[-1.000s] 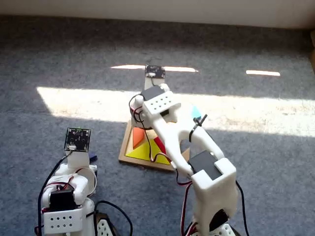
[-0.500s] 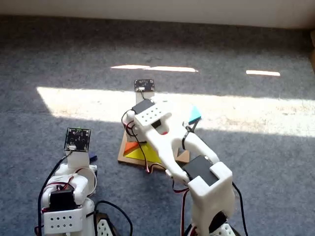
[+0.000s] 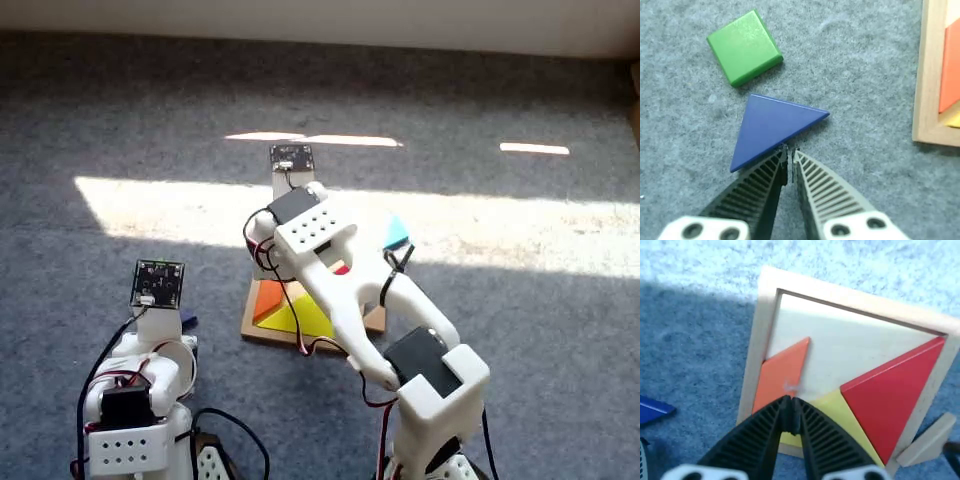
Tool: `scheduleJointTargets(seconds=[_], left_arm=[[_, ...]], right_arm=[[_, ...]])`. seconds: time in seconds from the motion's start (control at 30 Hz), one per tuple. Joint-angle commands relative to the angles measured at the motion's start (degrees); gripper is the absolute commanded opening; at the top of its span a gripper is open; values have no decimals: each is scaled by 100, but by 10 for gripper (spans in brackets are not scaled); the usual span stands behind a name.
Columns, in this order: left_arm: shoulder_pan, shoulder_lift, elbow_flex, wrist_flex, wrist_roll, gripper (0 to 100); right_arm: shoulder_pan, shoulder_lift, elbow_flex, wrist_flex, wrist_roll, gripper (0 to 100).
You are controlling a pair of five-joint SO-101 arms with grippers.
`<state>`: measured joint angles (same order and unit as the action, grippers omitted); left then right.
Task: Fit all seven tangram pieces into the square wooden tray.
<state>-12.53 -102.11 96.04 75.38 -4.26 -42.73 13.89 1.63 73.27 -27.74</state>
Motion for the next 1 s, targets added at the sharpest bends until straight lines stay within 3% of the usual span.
scheduleJointTargets(seconds=[0.0,0.23,0.53,0.63,0.97], left_arm=[[-75,-233,110,44,-35,43],[-75,-233,110,44,-35,43],[-75,-233,110,44,-35,43],[-75,-233,110,44,-35,43],[-75,-233,110,44,-35,43]], right_arm=[[48,-145,-198,-462,70,5],[-13,365,207,-1165,70,5],[-576,716,207,-330,123,5],[-725,699,207,-57,598,5],[-215,-919,207,796,756,5]])
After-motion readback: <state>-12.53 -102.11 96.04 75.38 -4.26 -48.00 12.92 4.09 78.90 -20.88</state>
